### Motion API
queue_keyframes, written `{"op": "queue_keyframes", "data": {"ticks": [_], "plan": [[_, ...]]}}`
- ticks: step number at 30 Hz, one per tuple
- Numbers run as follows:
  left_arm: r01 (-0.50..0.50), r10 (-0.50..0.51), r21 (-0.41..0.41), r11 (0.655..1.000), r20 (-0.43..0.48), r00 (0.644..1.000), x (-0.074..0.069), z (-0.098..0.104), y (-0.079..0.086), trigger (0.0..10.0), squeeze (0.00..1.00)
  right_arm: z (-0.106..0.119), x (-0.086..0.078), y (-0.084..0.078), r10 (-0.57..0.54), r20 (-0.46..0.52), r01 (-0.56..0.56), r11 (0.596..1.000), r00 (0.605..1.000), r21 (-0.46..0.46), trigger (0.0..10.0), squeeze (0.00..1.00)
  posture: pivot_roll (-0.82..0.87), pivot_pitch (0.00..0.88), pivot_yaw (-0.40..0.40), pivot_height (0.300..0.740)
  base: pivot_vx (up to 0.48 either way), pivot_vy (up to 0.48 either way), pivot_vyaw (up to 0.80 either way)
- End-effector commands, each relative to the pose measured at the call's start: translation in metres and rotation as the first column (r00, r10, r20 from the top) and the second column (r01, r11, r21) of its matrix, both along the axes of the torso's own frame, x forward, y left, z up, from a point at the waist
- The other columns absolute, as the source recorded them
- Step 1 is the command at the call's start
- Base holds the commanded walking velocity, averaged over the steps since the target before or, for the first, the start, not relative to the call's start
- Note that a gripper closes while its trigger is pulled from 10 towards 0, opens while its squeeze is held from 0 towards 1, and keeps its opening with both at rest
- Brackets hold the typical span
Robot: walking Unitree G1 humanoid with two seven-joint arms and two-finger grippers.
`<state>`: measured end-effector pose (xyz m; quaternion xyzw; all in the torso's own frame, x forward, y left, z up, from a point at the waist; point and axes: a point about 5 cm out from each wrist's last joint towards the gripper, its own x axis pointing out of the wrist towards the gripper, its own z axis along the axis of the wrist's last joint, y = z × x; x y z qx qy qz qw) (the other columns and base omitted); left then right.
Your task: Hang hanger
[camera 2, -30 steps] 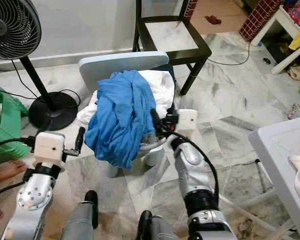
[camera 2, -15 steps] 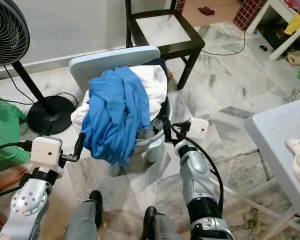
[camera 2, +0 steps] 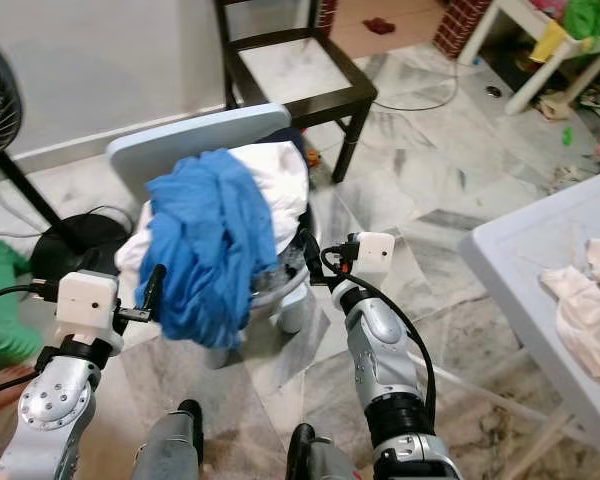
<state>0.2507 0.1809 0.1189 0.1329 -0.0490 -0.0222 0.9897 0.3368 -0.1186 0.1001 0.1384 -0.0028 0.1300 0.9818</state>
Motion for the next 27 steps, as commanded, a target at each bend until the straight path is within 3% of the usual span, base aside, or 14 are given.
{"op": "queue_keyframes", "data": {"ticks": [1, 16, 19, 27], "plan": [[0.002, -0.002, -0.010, 1.000, -0.010, 1.000, -0.004, -0.001, -0.002, 10.0, 0.00, -0.003, -0.003, -0.001, 0.010, -0.007, -0.010, 1.000, 1.000, -0.012, 10.0, 0.00, 0.39, 0.331, -0.135, 0.740, 0.345, 0.000, 0.00], [-0.004, 0.003, -0.017, 1.000, -0.034, 0.999, -0.006, -0.006, -0.006, 10.0, 0.00, -0.002, -0.005, 0.005, 0.051, 0.006, -0.051, 0.998, 0.999, -0.032, 10.0, 0.00, 0.39, 0.340, -0.144, 0.740, 0.292, 0.000, 0.00], [-0.007, 0.006, -0.029, 1.000, -0.042, 0.999, -0.006, -0.007, -0.007, 10.0, 0.00, -0.002, -0.005, 0.006, 0.054, 0.005, -0.054, 0.998, 0.999, -0.033, 10.0, 0.00, 0.39, 0.342, -0.147, 0.740, 0.000, 0.000, 0.00], [0.068, -0.065, 0.036, 0.997, -0.064, 0.996, -0.007, -0.009, -0.013, 10.0, 0.00, -0.002, -0.005, 0.008, 0.065, 0.001, -0.065, 0.997, 0.998, -0.039, 10.0, 0.00, 0.39, 0.344, -0.151, 0.740, 0.000, 0.000, 0.00]]}}
